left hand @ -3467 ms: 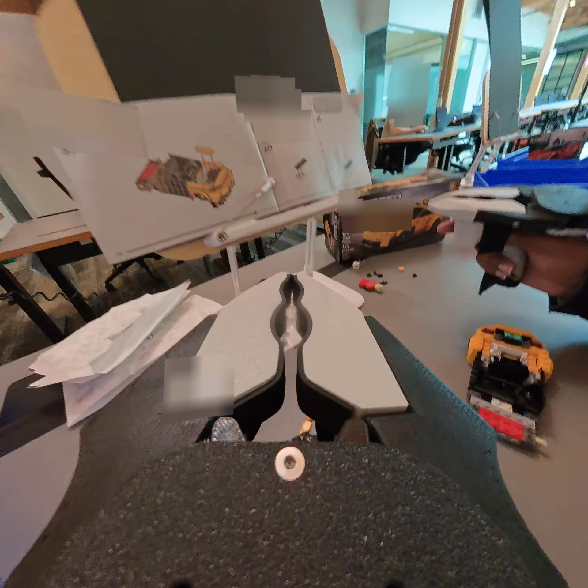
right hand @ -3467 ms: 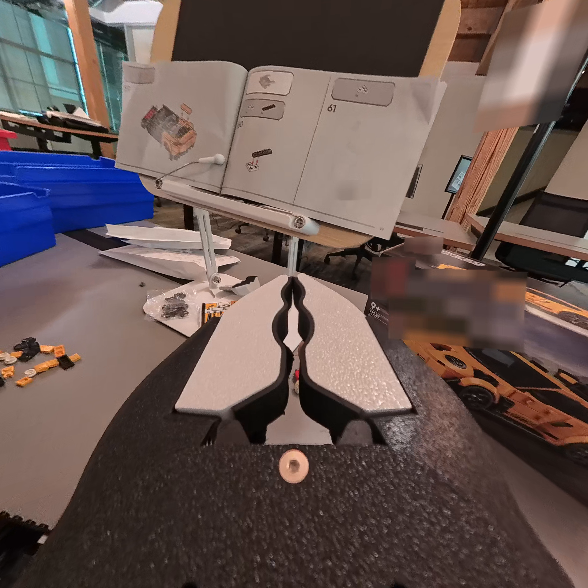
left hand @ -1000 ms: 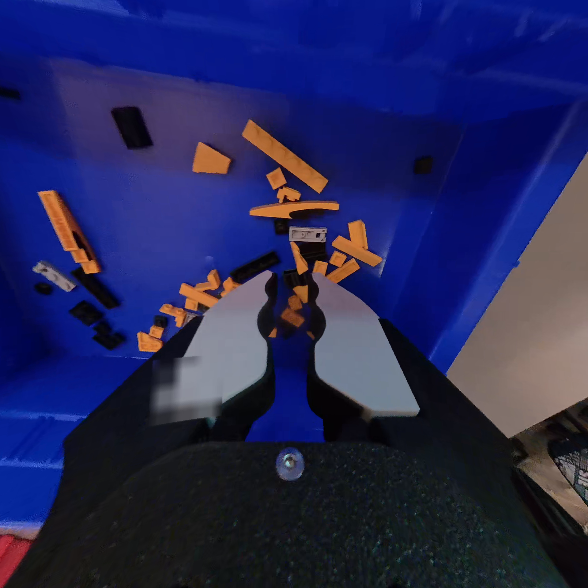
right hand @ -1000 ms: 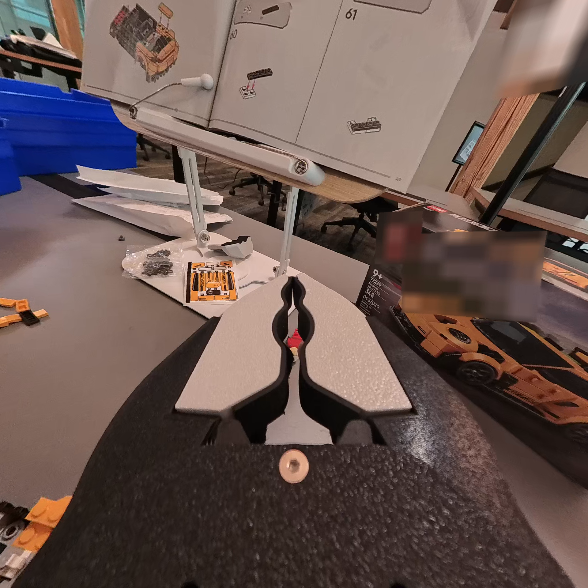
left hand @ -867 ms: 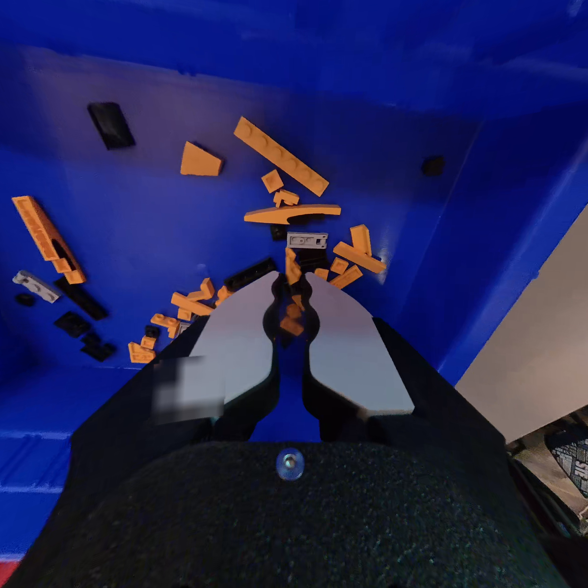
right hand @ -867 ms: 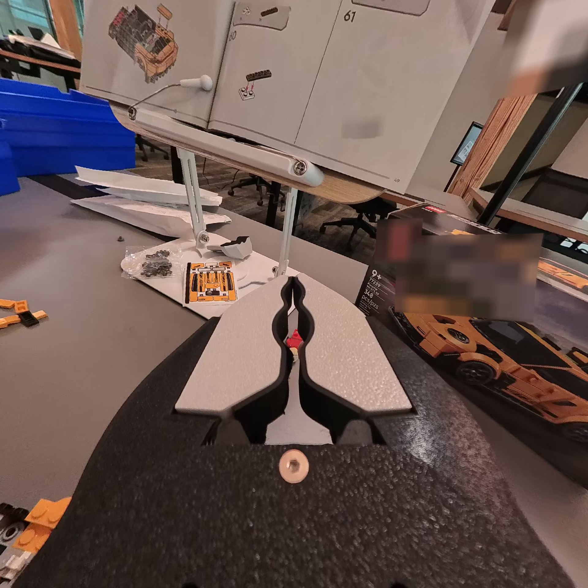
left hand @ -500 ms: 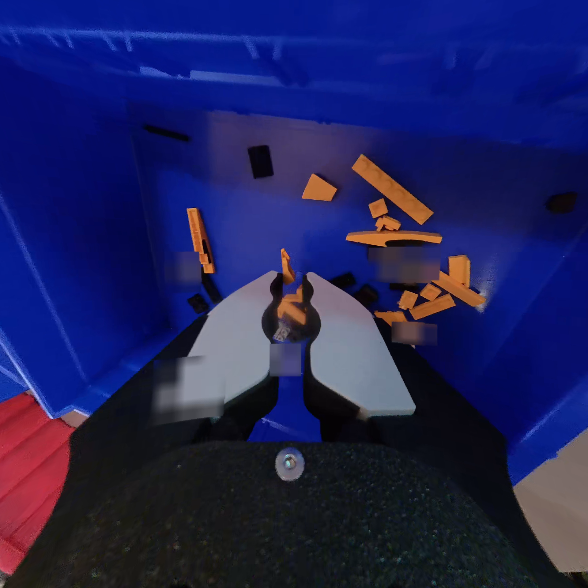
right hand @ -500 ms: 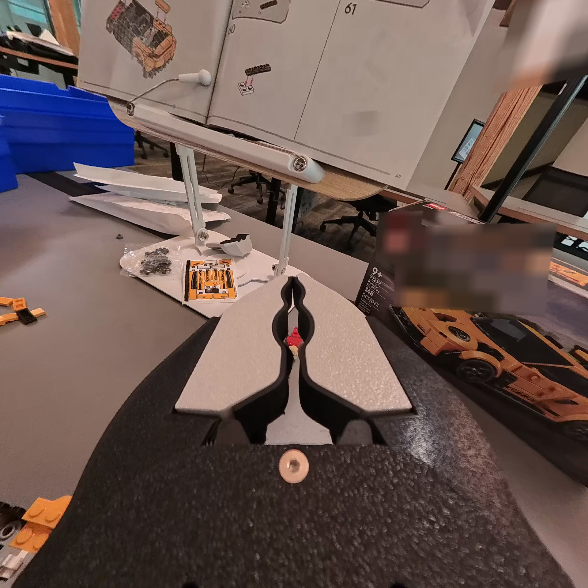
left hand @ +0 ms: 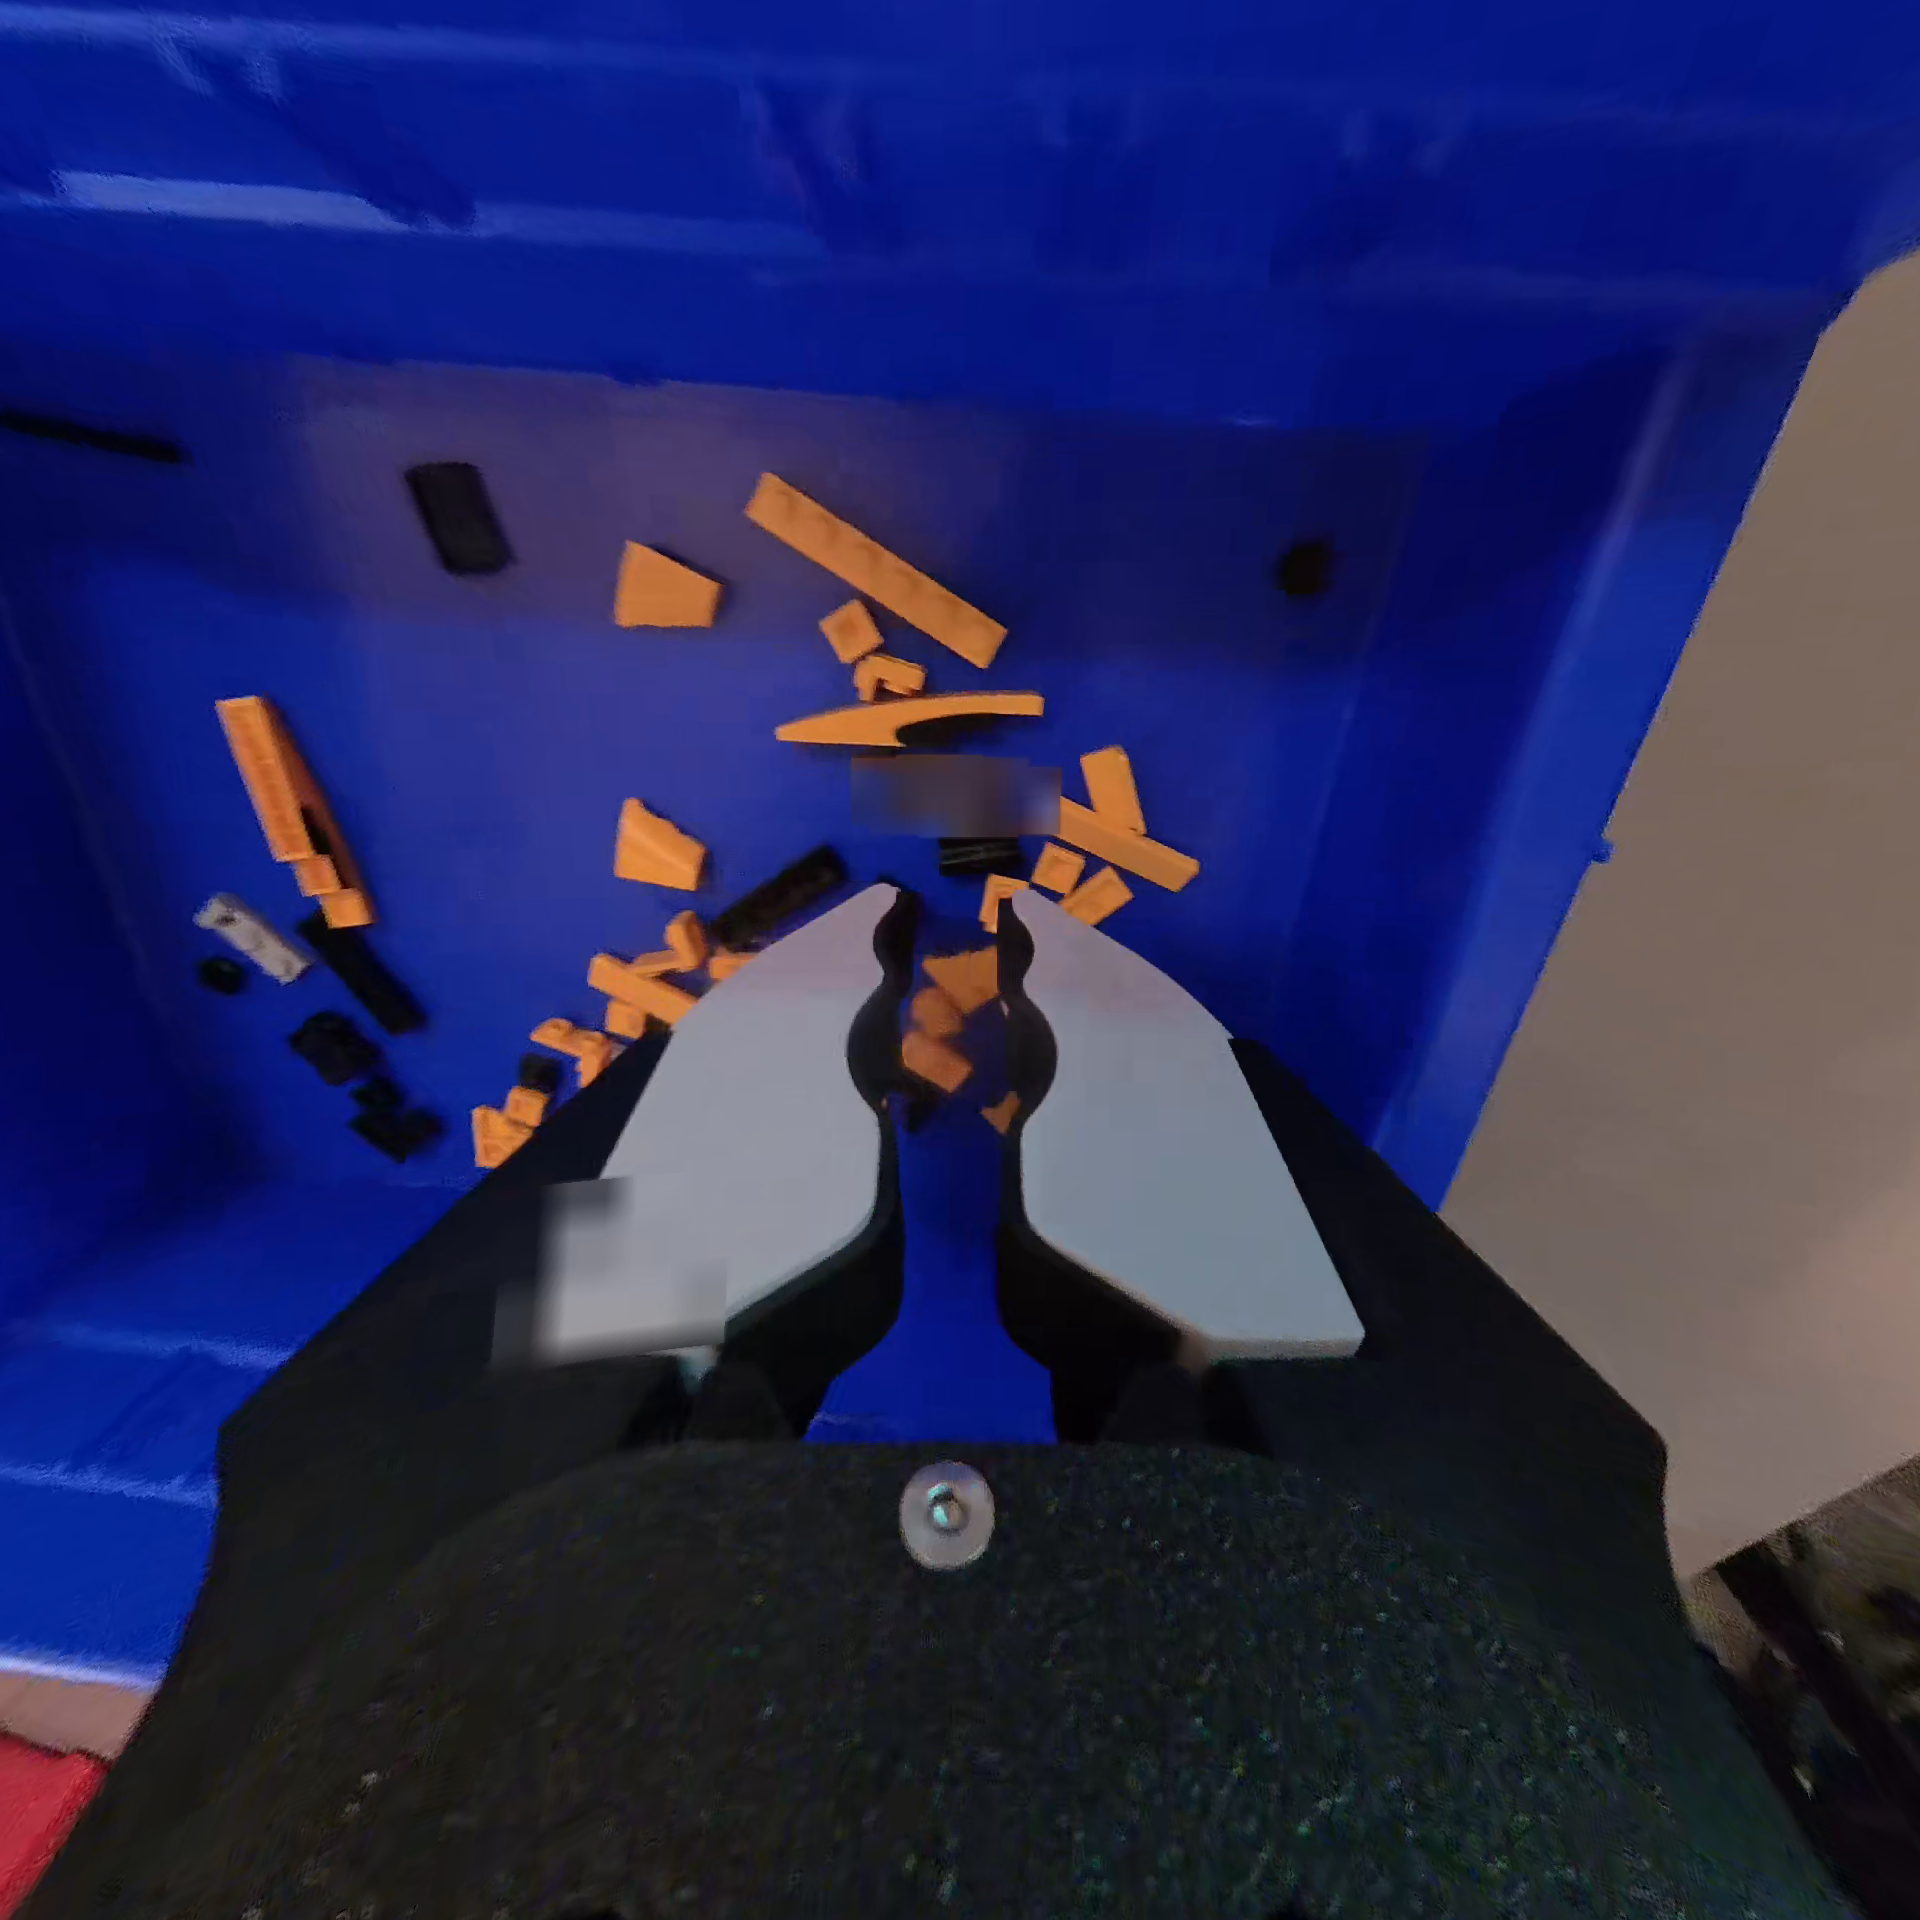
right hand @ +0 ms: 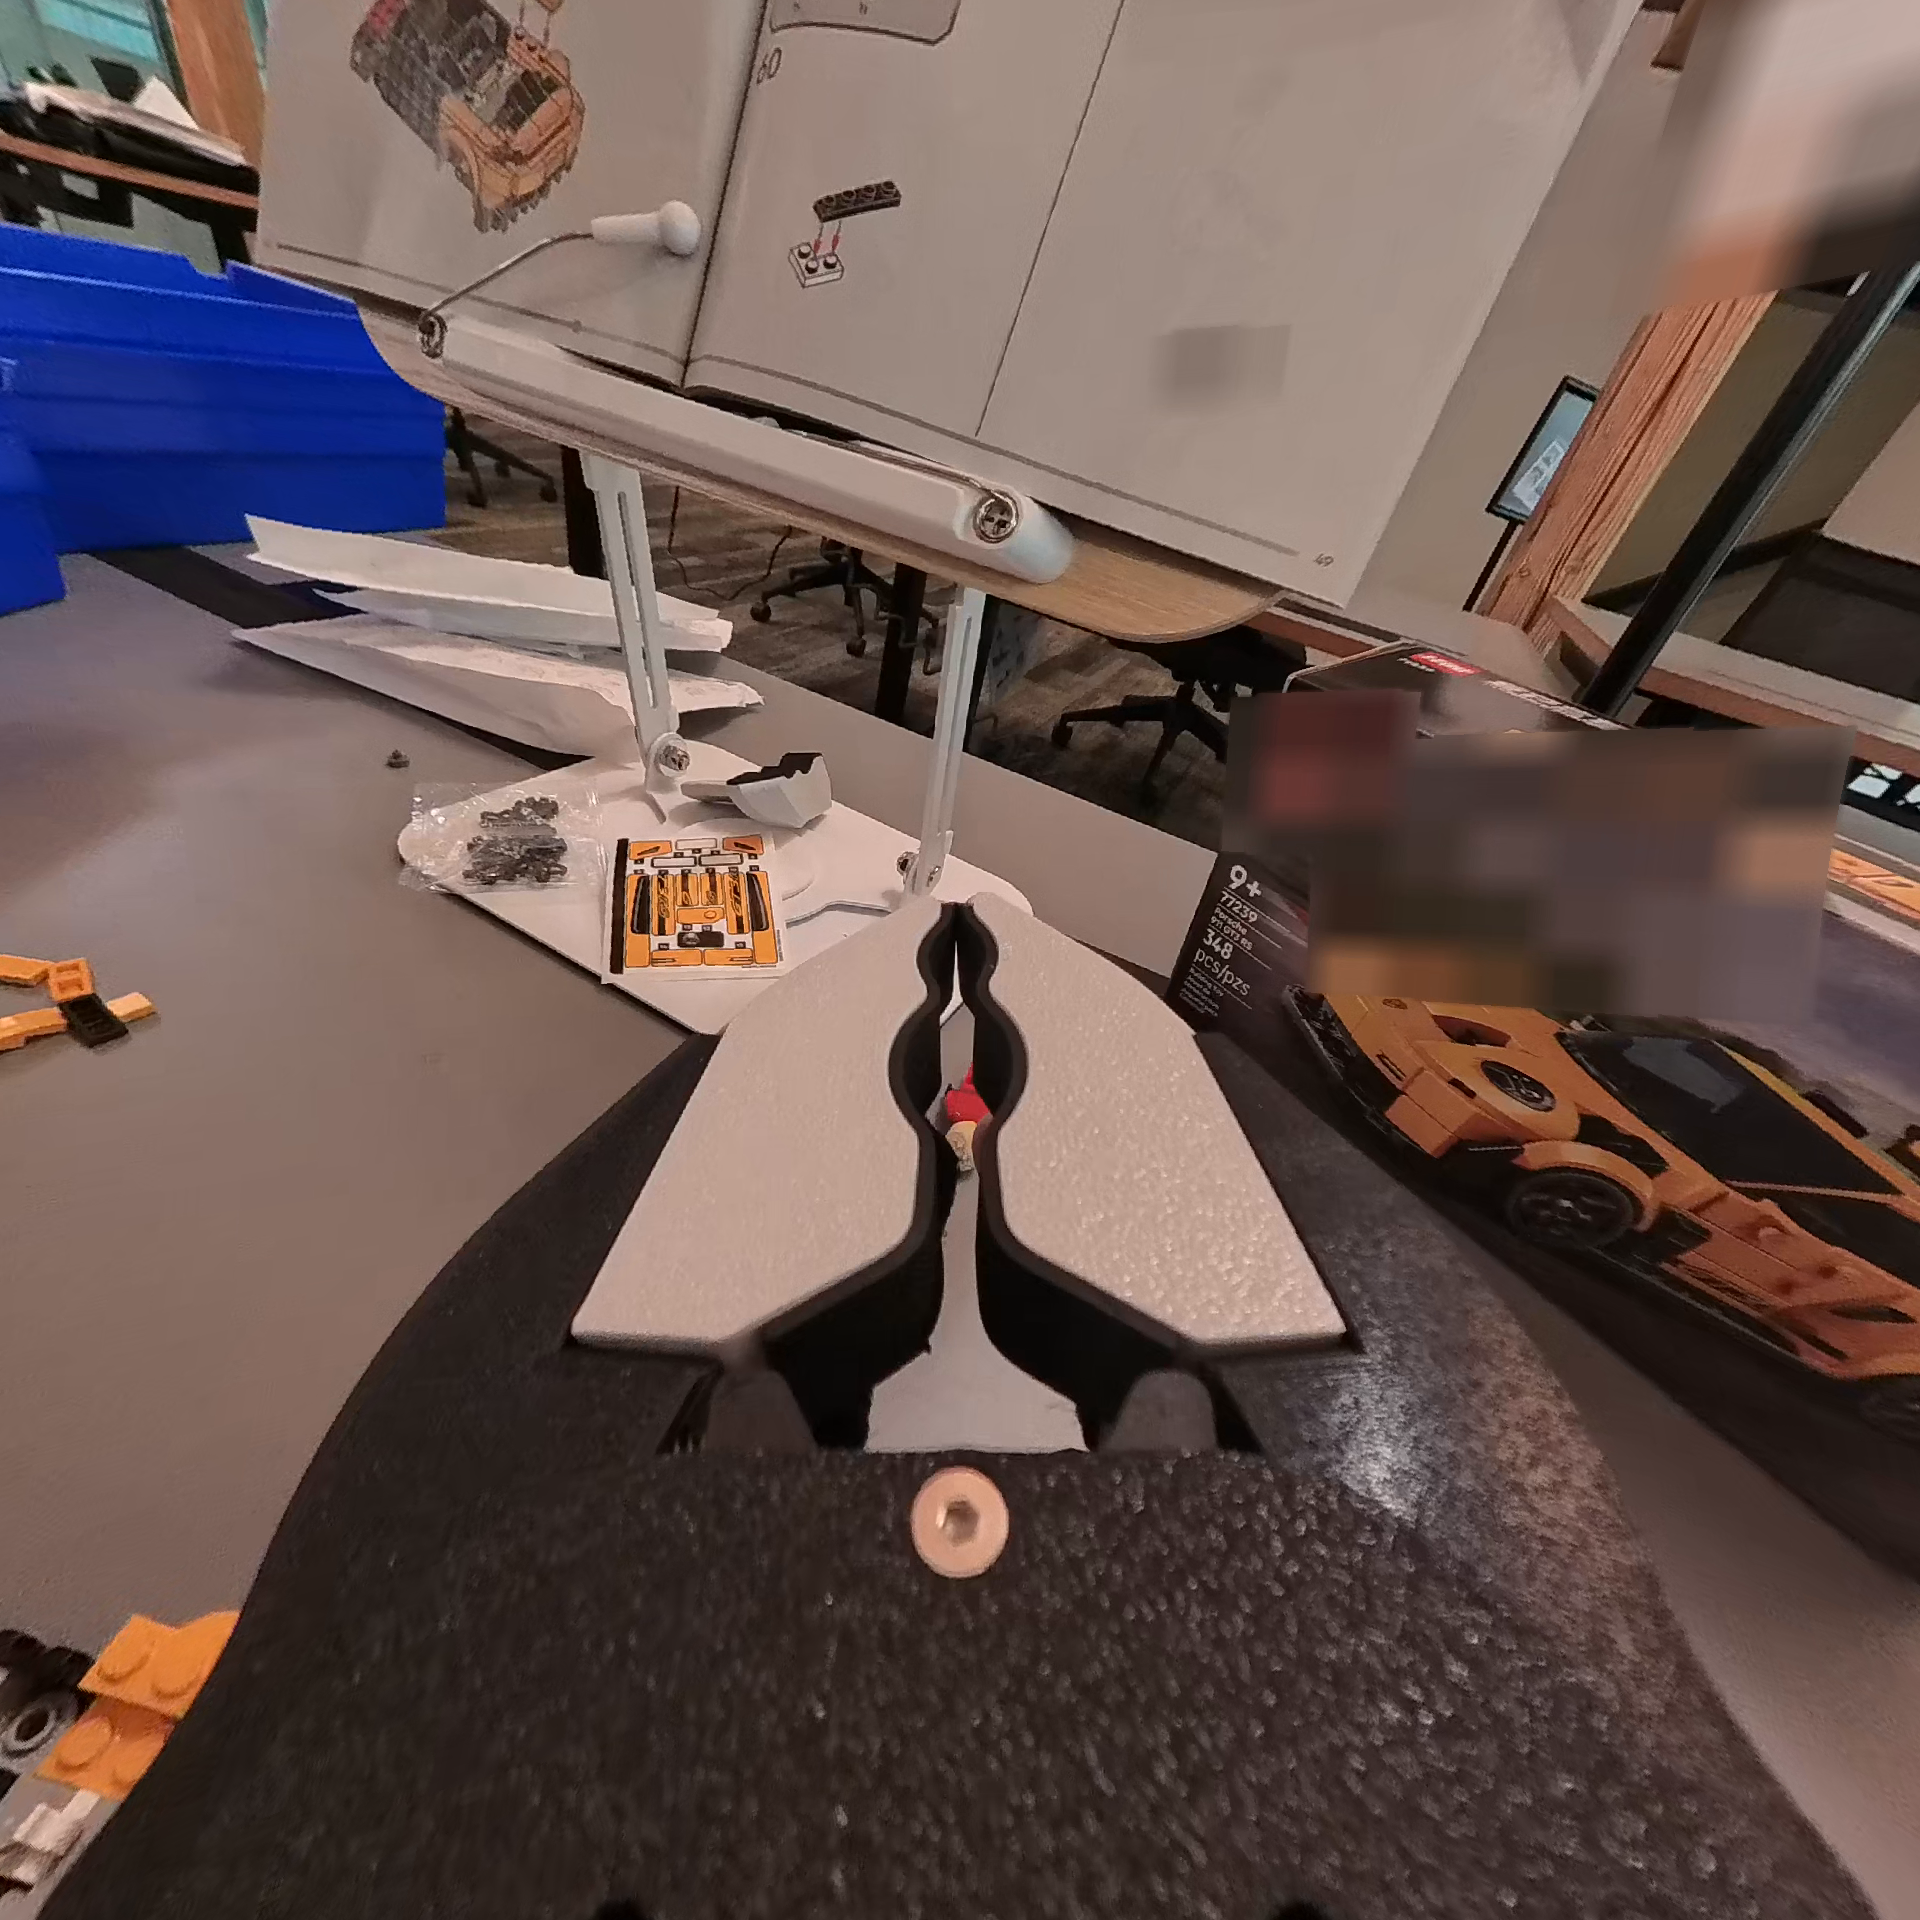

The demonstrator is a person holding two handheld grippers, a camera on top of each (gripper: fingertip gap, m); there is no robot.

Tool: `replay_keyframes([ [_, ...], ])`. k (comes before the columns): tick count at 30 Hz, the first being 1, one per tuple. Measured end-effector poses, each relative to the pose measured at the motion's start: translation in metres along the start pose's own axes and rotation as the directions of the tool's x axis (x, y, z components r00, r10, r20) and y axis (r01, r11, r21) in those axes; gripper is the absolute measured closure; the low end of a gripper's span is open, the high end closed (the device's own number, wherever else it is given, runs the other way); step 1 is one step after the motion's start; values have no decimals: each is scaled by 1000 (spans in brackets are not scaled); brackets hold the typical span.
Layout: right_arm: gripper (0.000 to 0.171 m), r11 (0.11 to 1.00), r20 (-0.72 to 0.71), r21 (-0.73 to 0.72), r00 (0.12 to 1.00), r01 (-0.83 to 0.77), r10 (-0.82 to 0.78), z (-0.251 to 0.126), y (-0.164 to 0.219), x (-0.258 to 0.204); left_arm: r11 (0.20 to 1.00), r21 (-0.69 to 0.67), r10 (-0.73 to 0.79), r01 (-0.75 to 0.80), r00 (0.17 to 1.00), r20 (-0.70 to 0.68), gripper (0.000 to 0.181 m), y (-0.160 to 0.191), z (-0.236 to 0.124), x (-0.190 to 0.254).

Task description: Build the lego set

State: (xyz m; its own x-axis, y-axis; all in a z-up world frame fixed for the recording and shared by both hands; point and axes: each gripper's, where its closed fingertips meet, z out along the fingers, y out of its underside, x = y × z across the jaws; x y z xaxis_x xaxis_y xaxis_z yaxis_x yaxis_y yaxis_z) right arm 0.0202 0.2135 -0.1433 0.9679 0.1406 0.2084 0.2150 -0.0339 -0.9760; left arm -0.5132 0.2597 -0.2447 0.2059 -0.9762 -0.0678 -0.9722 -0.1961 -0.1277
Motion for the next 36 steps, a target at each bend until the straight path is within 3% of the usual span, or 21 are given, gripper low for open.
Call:
replay_keyframes([
  [11,171,1000,-2,-4,1000,2,-2,0,1,0,998,11,63,-62,995,-79,168,-15,14,28],
  [16,171,1000,-3,-4,1000,1,-1,0,1,0,998,5,62,-62,995,-81,178,-17,20,29],
  [25,171,1000,0,-8,1000,2,-2,1,2,-1,995,102,1,-8,997,72,178,-23,-1,-4],
  [36,171,1000,3,-10,1000,2,-2,1,3,-1,997,72,-19,10,993,117,171,-29,8,-26],
])
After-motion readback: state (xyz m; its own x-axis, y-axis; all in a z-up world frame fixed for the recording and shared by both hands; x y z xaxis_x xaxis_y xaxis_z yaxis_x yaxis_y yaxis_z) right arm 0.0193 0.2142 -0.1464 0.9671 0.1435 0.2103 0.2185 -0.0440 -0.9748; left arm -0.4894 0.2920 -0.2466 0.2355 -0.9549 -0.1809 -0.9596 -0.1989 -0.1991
